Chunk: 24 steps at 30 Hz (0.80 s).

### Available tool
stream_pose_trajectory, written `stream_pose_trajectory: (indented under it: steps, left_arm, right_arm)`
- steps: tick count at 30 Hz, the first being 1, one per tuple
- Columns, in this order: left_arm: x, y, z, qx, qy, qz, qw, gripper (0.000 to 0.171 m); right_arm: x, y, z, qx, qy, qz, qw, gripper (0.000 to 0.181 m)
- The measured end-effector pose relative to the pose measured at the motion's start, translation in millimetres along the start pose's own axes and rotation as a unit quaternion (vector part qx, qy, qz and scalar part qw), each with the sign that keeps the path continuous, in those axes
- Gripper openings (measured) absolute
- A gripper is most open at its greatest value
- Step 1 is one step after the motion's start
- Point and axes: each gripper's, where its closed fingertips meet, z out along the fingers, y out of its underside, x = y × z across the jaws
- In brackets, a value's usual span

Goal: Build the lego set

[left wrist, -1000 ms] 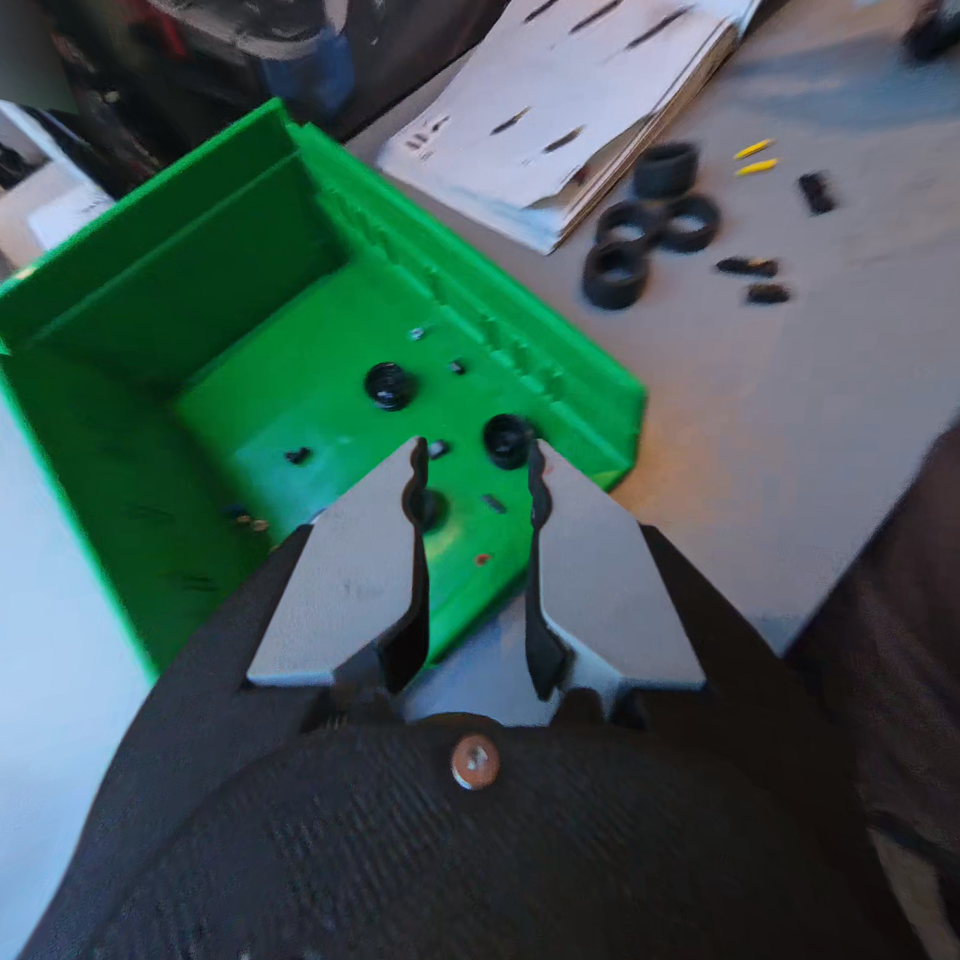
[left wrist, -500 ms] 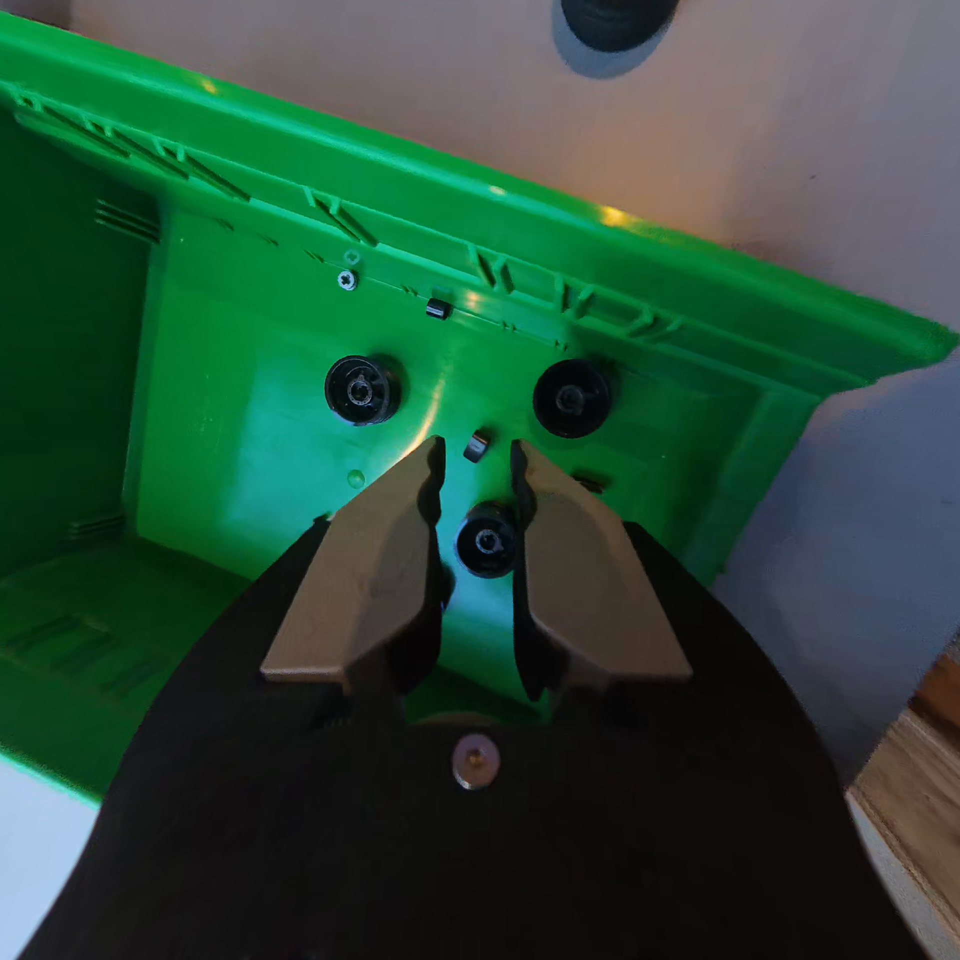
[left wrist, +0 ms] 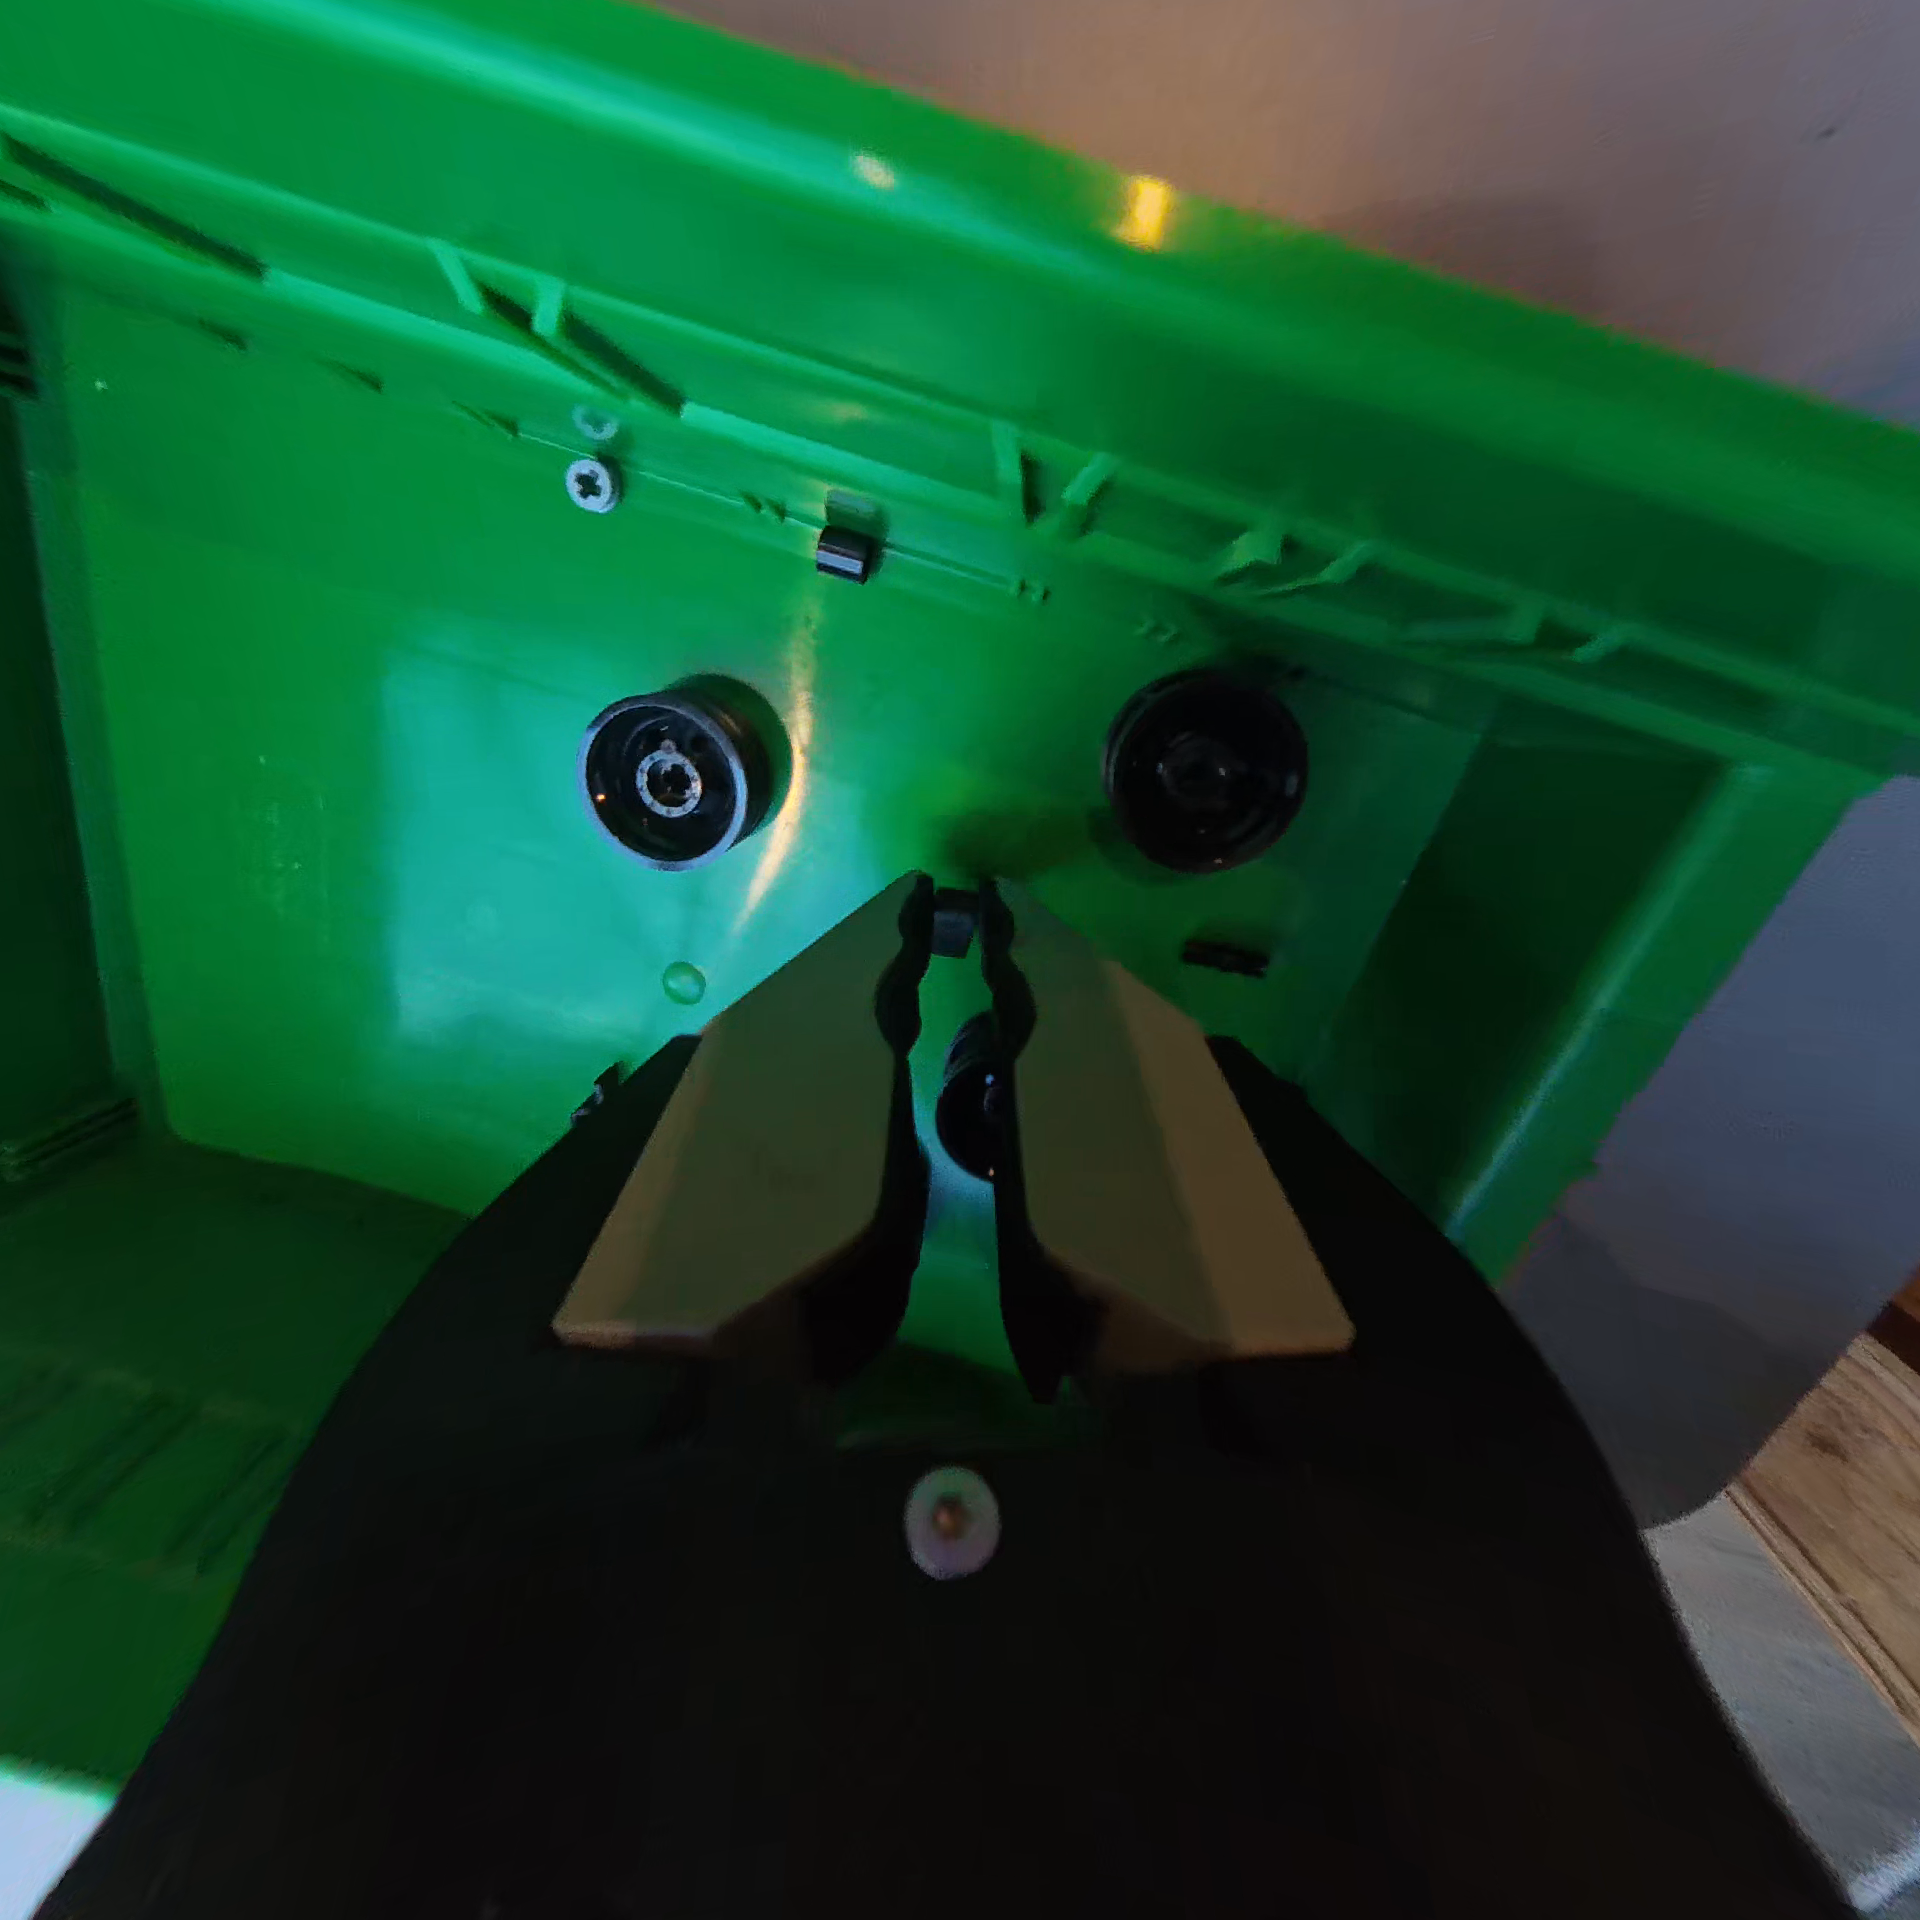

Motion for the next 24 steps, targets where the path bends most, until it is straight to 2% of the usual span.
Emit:
stream_pose_trajectory:
  steps: [3, 6, 8, 10, 12, 14, 15, 17, 19, 21, 23, 24]
  left_arm:
    - [-11.3, -4.2, -23.2, 0.015, -0.048, -0.015, 0.999, 0.006]
    - [-37.0, -29.7, -78.1, 0.077, -0.160, -0.052, 0.983, 0.006]
    - [-35.3, -68.7, -124.0, 0.156, -0.212, -0.059, 0.963, 0.006]
    - [-9.7, -120.6, -161.6, 0.250, -0.226, -0.033, 0.941, 0.006]
    - [40.2, -181.9, -173.8, 0.345, -0.167, -0.001, 0.923, 0.006]
    - [85.9, -237.5, -150.8, 0.398, -0.097, 0.025, 0.912, 0.005]
    - [99.4, -260.0, -126.1, 0.400, -0.074, 0.025, 0.913, 0.005]
    - [115.1, -290.0, -62.2, 0.363, -0.034, 0.012, 0.931, 0.006]
    - [116.2, -301.1, -6.0, 0.310, -0.026, 0.002, 0.950, 0.006]
    - [112.3, -299.2, 32.7, 0.263, -0.030, -0.002, 0.964, 0.006]
    - [117.4, -292.2, 54.8, 0.220, -0.012, -0.006, 0.975, 0.020]
    - [121.0, -296.9, 52.2, 0.239, -0.003, -0.009, 0.971, 0.020]
  right_arm:
    - [-7.4, -2.5, 1.3, 0.006, -0.017, -0.001, 1.000, 0.023]
    - [-15.7, -5.7, 1.9, 0.014, -0.037, -0.002, 0.999, 0.023]
    - [-19.5, -11.0, 1.2, 0.027, -0.047, 0.002, 0.999, 0.022]
    - [-21.6, -17.4, -0.6, 0.043, -0.057, 0.014, 0.997, 0.021]
    - [-21.7, -20.1, -2.5, 0.051, -0.062, 0.023, 0.996, 0.020]
    - [-19.0, -21.3, -4.3, 0.055, -0.061, 0.034, 0.996, 0.019]
    - [-17.8, -22.0, -5.2, 0.058, -0.062, 0.040, 0.996, 0.018]
    - [-14.9, -22.0, -6.4, 0.058, -0.061, 0.052, 0.995, 0.017]
    - [-12.4, -21.8, -8.0, 0.058, -0.058, 0.059, 0.995, 0.017]
    - [-11.7, -21.4, -9.8, 0.056, -0.057, 0.060, 0.995, 0.017]
    - [-13.4, -18.7, -10.1, 0.048, -0.058, 0.057, 0.996, 0.017]
    - [-15.4, -16.8, -9.3, 0.042, -0.060, 0.054, 0.996, 0.017]
